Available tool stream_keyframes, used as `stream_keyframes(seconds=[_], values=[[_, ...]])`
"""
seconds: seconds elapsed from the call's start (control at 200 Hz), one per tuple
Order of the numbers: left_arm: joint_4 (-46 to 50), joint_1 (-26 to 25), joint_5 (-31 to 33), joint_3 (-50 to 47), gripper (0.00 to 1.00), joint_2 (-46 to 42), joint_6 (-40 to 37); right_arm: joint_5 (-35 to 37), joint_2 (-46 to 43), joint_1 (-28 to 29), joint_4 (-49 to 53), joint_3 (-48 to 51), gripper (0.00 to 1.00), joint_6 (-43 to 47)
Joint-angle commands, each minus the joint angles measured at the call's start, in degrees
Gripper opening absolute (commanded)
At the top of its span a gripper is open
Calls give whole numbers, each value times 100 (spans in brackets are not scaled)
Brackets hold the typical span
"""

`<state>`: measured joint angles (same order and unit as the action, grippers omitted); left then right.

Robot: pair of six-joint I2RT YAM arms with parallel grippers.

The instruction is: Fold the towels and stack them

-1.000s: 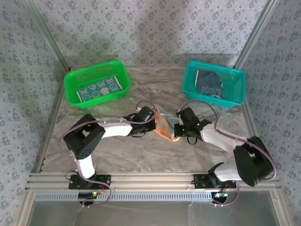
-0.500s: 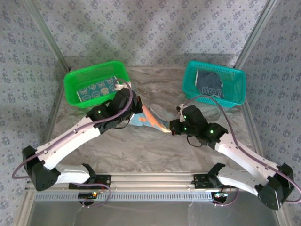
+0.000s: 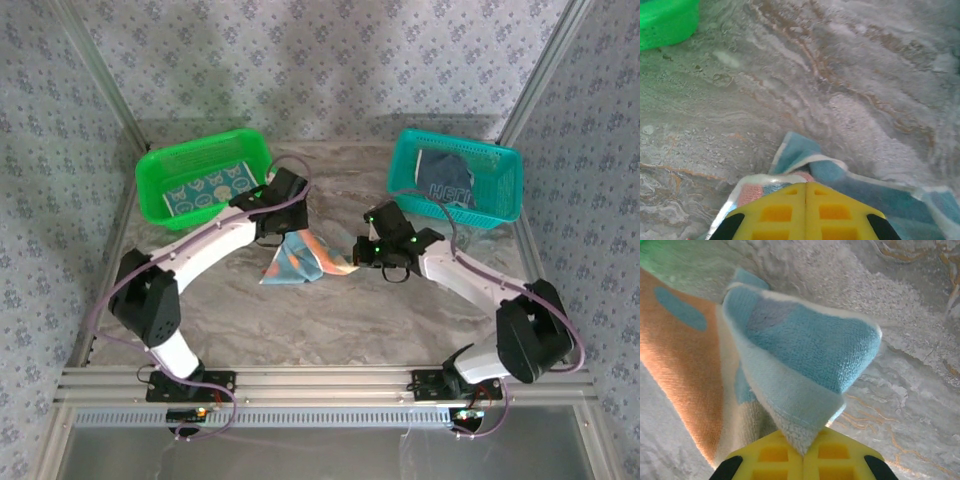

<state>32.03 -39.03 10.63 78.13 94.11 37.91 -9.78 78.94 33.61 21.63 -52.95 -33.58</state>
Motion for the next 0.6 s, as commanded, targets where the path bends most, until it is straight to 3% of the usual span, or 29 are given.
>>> stream_keyframes(seconds=[0.0, 0.185, 0.285, 0.345, 0.45, 0.595], values=[[302, -214, 260, 101, 0, -777, -78, 123, -814, 214, 101, 228, 1, -154], [558, -702, 821, -231, 0, -1925, 52, 662, -2199, 954, 636, 656, 6, -921], [524, -707, 941, -294, 0, -2164, -115, 741, -2545, 1070, 711, 764, 10, -1302], [481, -535, 900, -190, 0, -1969, -318, 660, -2439, 987, 683, 716, 24, -1301], [135, 61, 122, 55, 0, -1167, -555, 424, -1809, 621, 312, 510, 64, -1076], [-2, 369, -289, 789, 0, 316, -791, 140, -703, 136, -65, 208, 66, -507]])
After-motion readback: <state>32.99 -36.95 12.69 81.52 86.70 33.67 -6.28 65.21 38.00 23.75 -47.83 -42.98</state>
